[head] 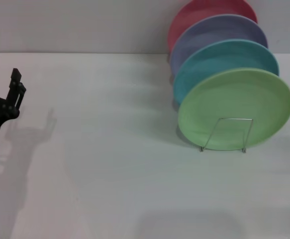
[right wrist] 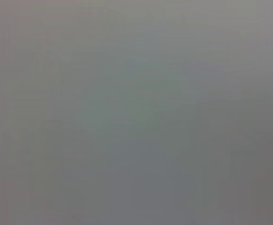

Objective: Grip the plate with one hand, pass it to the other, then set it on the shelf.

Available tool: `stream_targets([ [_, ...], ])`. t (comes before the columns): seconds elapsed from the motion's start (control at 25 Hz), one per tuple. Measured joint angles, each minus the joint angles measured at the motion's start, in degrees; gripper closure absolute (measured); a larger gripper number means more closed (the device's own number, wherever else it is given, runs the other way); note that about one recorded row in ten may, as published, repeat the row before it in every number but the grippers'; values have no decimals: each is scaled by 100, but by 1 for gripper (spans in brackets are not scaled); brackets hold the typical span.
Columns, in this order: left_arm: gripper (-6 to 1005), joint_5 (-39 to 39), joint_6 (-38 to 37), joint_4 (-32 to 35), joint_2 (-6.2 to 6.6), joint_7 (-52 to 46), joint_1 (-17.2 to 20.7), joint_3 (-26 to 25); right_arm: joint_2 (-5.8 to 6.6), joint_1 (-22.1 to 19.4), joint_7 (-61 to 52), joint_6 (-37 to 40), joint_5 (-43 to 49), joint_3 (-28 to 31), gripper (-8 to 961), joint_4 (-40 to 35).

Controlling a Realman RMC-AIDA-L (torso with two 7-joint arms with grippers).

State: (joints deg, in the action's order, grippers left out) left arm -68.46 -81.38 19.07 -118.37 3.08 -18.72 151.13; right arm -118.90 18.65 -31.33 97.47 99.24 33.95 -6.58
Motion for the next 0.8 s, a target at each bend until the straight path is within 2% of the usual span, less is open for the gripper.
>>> stream_targets([
  [0.28, 274, 113, 72, -226, -13, -2, -298, -3, -10, -22, 673, -28, -262, 19, 253, 301],
  [0.52, 275, 190, 116, -251, -10, -2, -329, -81, -9, 48, 780, -313, -271, 229, 252, 360],
  [0.8, 275, 160, 122, -255, -2, -5, -299, -481, 11, 307, 915, -572, -276, 364, 252, 317],
])
